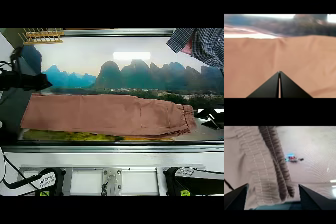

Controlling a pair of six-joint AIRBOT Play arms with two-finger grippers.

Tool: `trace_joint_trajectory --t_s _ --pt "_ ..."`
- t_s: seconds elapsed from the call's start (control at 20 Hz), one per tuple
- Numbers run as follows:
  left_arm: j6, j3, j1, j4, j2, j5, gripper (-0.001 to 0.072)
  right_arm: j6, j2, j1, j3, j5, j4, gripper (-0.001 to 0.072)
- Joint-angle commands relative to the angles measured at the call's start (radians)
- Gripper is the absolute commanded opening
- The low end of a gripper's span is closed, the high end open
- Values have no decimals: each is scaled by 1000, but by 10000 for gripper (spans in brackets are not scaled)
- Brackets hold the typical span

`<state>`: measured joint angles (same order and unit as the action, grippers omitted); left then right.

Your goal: Fold the clothes and pants, and hang the long-sleeved shirts on hangers.

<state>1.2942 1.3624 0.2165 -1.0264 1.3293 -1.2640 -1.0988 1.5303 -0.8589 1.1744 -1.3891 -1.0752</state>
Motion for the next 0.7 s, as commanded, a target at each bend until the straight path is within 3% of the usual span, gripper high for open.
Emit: trace_joint_trajectory --t_s 0.0,0.3,0.65 --pt "51 -103 -174 6 -64 44 5 119 145 -2 63 -58 61 720" --pt "76 -194 -393 6 -71 131 5 161 234 0 61 -69 85 720" --pt "76 -198 -438 6 -71 155 5 156 237 45 10 -94 124 720"
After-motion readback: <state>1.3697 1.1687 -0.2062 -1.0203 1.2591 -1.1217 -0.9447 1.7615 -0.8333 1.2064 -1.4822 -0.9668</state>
